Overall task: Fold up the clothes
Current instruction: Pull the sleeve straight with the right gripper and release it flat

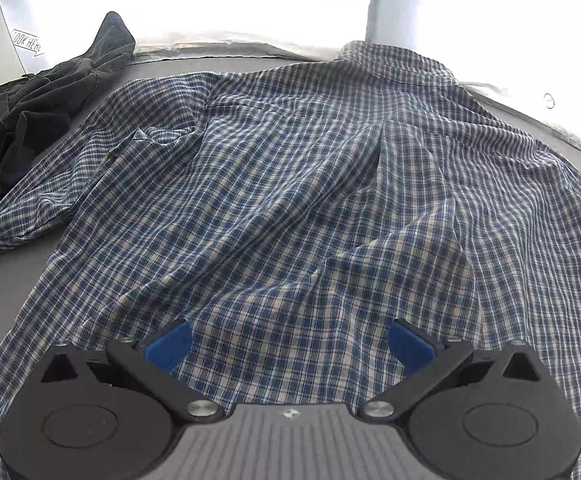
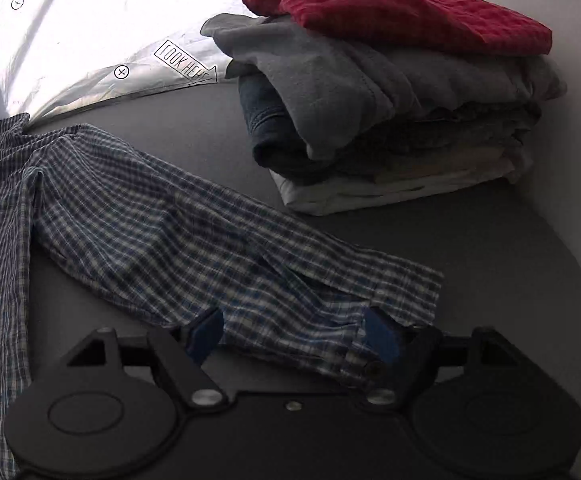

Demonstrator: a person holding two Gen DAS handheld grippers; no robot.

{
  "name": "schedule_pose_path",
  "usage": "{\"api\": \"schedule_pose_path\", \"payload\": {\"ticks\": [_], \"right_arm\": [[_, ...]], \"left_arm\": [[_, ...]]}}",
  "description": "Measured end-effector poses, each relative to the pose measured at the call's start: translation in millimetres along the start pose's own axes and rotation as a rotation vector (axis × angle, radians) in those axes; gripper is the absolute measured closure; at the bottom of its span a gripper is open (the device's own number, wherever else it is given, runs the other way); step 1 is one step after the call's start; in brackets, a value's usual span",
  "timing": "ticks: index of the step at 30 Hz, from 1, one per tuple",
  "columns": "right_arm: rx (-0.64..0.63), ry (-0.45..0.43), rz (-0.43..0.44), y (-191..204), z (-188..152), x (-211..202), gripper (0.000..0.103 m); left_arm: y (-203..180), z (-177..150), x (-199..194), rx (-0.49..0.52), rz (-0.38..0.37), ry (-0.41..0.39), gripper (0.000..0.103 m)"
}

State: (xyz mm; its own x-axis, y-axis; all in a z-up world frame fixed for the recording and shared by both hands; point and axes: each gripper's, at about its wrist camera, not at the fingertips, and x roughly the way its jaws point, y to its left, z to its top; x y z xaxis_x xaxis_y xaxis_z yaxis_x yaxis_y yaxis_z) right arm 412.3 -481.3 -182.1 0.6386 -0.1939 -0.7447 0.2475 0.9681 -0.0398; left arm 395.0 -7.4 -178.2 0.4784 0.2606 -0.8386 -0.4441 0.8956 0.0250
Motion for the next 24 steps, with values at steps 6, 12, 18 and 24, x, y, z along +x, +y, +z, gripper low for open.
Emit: {"api": "schedule_pose_path", "payload": {"ticks": [6,12,18,24], "right_arm": [[0.338,0.044,0.017,-64.0,-7.5,14.8,0.044],[0.121,0.006,-0.096,-54.5,-6.6,18.0,0.078],[0.04,-0.004,-0.143,-43.0,-10.0,-2.2,0.037],[0.088,0.041,0.029,-7.0,-44.7,-38.7,0.029]], "left_arm": [[5.2,-49.6,-16.8,-0.019,-0.01,0.047,0.0],[27.1,-79.9,-44.0,-0.08,-0.014,0.012,0.0],[62.1,-107.7,-77.1,-0.124,0.047,-0.012,0.0],[119.7,-117.4,-102.0,-0.211,0.173,-0.061,0.0]]}}
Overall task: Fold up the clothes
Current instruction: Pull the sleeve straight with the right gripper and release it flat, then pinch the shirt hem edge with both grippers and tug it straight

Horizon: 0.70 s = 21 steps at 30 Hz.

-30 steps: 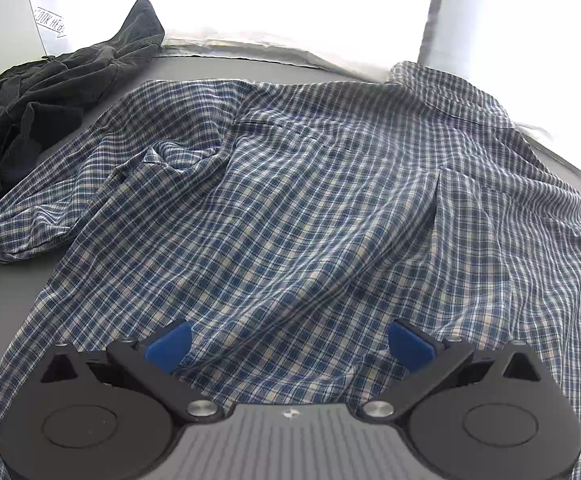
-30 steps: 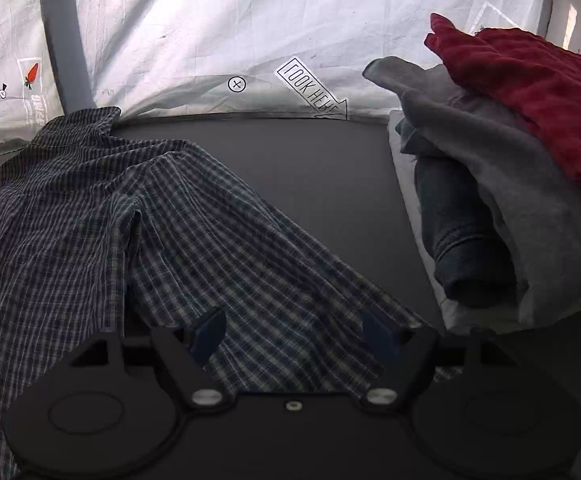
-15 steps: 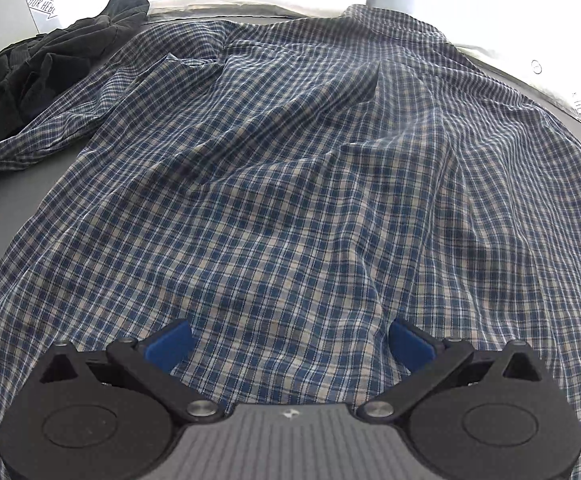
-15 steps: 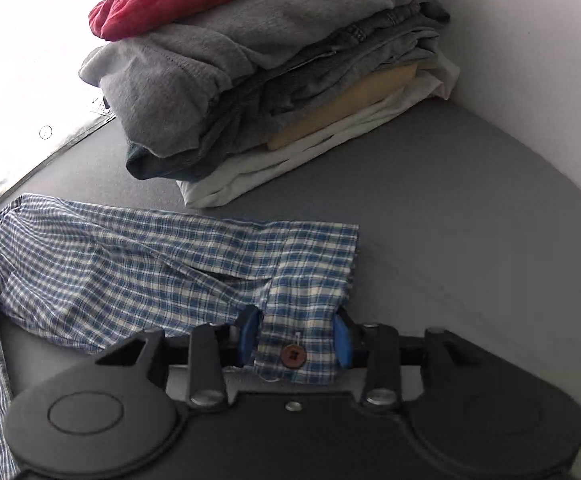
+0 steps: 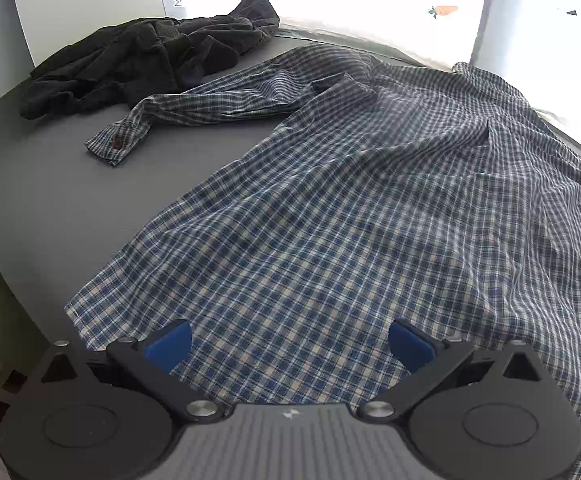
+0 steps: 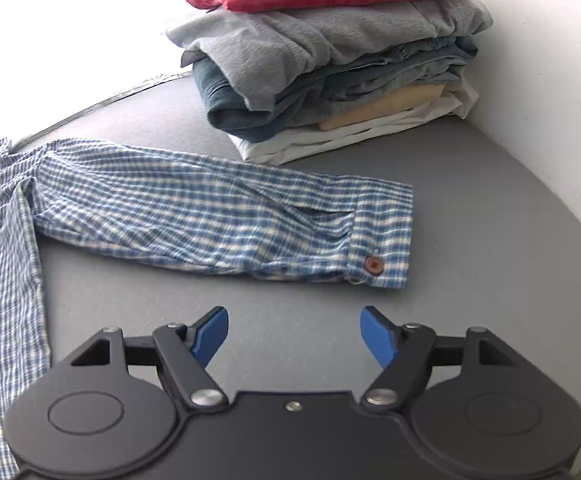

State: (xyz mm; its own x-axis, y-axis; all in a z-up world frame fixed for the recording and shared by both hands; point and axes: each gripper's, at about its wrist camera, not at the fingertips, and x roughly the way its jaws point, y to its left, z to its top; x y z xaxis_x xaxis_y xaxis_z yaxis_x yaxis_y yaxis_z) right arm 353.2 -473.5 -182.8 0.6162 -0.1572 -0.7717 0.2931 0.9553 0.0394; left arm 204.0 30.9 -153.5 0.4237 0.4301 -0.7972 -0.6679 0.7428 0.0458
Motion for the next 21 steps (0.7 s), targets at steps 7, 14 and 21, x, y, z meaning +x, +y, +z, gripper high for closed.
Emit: {"api": "schedule_pose_path", "payload": {"ticks": [7,14,21], "right_arm": [[-0.064,0.087,0.277,56.2,-44.9,-31.0,0.042],[-0.018,0.149,0.234,87.9,-75.5,-46.1,0.046],[-0.124,0.116,0.114,105.4,-96.9,-56.8,0.102]], "left_arm": [[66.6,21.7,8.3,-0.031,0.058,-0.022,0.0],[106.2,33.2,31.6,-0.016,0.016,0.033,0.005],[113.2,26.6,51.0,0.063,-0.089,0.094,0.046]]}}
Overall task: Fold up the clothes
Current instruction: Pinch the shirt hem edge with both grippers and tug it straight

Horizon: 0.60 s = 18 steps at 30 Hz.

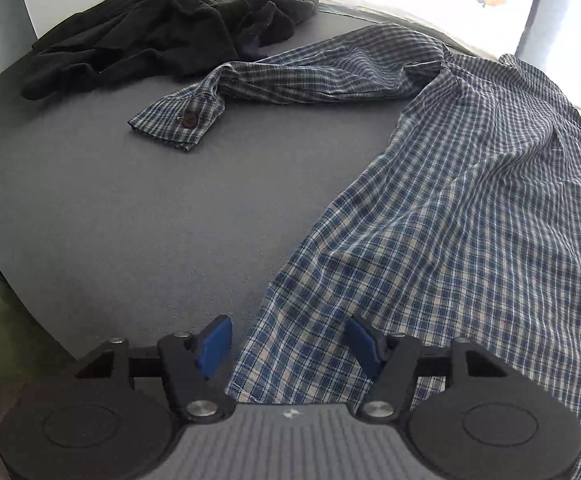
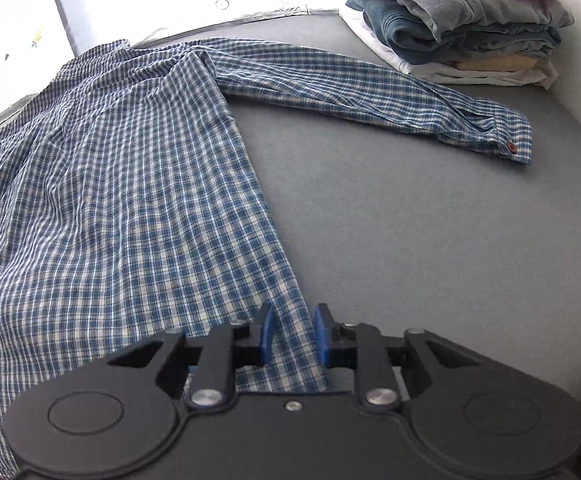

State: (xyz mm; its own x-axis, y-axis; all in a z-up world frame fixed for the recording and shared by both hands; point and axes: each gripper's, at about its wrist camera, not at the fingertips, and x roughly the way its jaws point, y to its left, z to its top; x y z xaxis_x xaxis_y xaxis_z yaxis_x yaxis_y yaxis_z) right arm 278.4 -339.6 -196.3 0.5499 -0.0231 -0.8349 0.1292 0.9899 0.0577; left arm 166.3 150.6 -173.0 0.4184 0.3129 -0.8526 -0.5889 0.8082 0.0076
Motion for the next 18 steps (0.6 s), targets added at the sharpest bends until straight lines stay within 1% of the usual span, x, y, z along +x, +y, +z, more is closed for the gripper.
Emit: {"api": "schedule_pose_path", "payload": {"ticks": [1,2,3,5,7,9,10,12,14,15,16,17,18], "right_arm": [[0.024,0.002,0.001,-2.7,-0.3,-1.1,0.103],[0.059,-0.003,0.004,-6.2,-0.5,-3.0,0.103],[0.089,-0.012,-0.003,-10.3,-1.0,-7.7,0.103],[0.093,-0.032,-0.039,-13.8,-1.2,-15.9,0.103],[0.058,-0.045,-0.147,-15.1,-3.8,-24.1,0.103],[0.069,-0.027,-0.212,-25.6,-6.6,-25.0,0.103],[0.106,-0.014,-0.213,-32.9,-7.8,-24.1,0.103],[0.211,0.007,-0.186,-46.6,-10.4,-23.3,0.103],[0.261,-0.02,-0.104,-46.9,-11.9,-27.8,0.1],[0.276,-0.041,-0.067,-44.3,-12.1,-30.6,0.093],[0.277,-0.045,-0.034,-39.0,-11.3,-30.3,0.071],[0.278,-0.047,-0.001,-33.4,-10.4,-29.7,0.062],[0.267,-0.044,0.015,-29.5,-9.4,-28.0,0.059]], "left_arm": [[-1.0,0.6,-1.2,0.028,-0.019,-0.006,0.071],[-1.2,2.2,-3.1,0.049,-0.037,0.002,0.099],[-0.9,3.8,-5.0,0.063,-0.053,0.018,0.103],[6.3,4.2,-11.3,0.052,-0.114,0.041,0.103],[14.9,1.1,-14.9,0.028,-0.165,0.064,0.103],[20.6,-3.5,-13.5,0.018,-0.193,0.083,0.103],[22.2,-4.3,-12.2,0.014,-0.204,0.089,0.103],[23.4,-3.6,-9.9,0.007,-0.214,0.095,0.103],[24.4,-0.1,-8.7,0.004,-0.213,0.095,0.102],[24.8,1.1,-7.4,0.002,-0.216,0.098,0.102],[25.1,2.2,-6.0,0.0,-0.219,0.101,0.102],[24.9,2.7,-5.1,0.003,-0.22,0.103,0.102],[24.5,2.8,-4.6,0.008,-0.221,0.105,0.101]]}}
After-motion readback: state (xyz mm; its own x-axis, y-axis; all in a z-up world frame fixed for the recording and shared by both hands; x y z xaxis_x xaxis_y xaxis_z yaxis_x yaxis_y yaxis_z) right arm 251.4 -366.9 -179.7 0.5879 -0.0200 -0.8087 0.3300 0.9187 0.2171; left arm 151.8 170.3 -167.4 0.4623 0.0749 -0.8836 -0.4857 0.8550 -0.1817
